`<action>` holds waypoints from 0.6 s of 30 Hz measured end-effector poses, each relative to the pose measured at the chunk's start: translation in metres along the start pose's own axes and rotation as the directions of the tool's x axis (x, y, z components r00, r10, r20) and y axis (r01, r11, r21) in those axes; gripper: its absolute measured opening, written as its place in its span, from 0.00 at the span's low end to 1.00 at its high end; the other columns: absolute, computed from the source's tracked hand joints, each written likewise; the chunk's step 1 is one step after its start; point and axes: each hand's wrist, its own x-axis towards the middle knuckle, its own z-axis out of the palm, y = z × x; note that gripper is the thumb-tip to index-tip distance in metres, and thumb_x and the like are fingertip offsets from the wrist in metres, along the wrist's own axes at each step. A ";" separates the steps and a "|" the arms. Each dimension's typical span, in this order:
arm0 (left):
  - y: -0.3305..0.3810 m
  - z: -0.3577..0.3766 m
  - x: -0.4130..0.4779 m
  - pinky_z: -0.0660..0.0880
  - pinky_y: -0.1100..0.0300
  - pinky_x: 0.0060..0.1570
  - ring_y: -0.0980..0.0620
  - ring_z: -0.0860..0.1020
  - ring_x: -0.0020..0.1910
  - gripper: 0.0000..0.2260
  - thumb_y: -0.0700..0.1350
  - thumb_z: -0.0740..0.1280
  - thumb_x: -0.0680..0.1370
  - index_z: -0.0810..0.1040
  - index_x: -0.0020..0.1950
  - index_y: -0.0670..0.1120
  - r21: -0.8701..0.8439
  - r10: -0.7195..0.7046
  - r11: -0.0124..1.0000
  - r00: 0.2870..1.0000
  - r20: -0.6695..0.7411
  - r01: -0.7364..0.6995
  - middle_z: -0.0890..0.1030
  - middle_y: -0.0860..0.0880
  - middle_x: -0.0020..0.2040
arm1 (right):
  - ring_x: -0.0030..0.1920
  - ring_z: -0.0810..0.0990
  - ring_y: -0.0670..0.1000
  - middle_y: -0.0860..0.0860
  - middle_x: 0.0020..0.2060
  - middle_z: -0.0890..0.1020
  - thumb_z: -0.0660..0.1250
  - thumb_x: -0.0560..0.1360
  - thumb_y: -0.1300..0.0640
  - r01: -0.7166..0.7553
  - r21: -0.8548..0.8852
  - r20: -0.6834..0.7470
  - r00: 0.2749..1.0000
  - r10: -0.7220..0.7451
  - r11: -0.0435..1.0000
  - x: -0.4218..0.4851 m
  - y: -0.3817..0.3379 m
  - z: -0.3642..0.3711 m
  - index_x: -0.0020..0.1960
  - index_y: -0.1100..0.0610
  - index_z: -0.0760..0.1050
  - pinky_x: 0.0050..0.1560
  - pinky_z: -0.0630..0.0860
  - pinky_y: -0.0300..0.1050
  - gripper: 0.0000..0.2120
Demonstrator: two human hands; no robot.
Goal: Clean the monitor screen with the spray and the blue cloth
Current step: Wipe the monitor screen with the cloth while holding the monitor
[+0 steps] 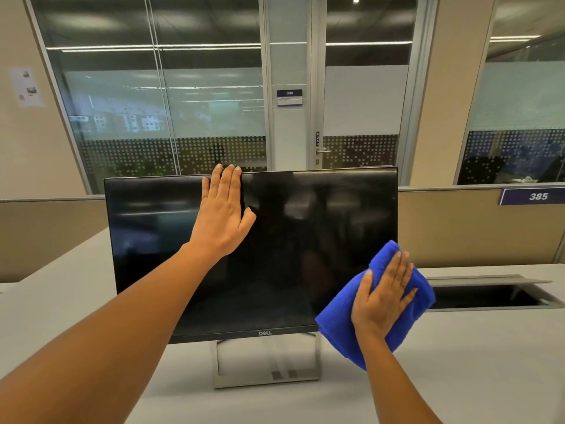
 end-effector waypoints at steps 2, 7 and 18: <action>0.000 -0.001 0.000 0.35 0.54 0.72 0.49 0.40 0.75 0.33 0.54 0.48 0.73 0.44 0.75 0.42 -0.004 0.002 1.000 1.000 0.004 -0.002 0.46 0.45 0.77 | 0.74 0.52 0.55 0.55 0.74 0.55 0.48 0.78 0.49 -0.050 0.000 0.006 0.999 0.050 0.999 -0.015 0.007 0.002 0.74 0.54 0.44 0.71 0.49 0.60 0.27; 0.000 -0.002 0.000 0.35 0.54 0.72 0.48 0.40 0.75 0.33 0.53 0.48 0.72 0.44 0.75 0.42 -0.012 0.009 1.000 1.000 0.003 -0.009 0.47 0.45 0.77 | 0.73 0.54 0.58 0.59 0.73 0.57 0.46 0.77 0.45 -0.082 -0.065 0.051 0.995 0.085 0.995 -0.036 0.013 0.004 0.74 0.59 0.47 0.70 0.53 0.64 0.30; 0.000 -0.002 0.001 0.37 0.52 0.73 0.47 0.41 0.75 0.33 0.54 0.48 0.72 0.45 0.75 0.41 -0.008 0.001 1.000 1.000 0.014 -0.001 0.48 0.43 0.77 | 0.73 0.51 0.56 0.56 0.72 0.60 0.42 0.78 0.40 0.452 -0.242 0.301 0.876 -0.376 0.859 -0.087 -0.058 0.029 0.74 0.59 0.48 0.71 0.45 0.59 0.31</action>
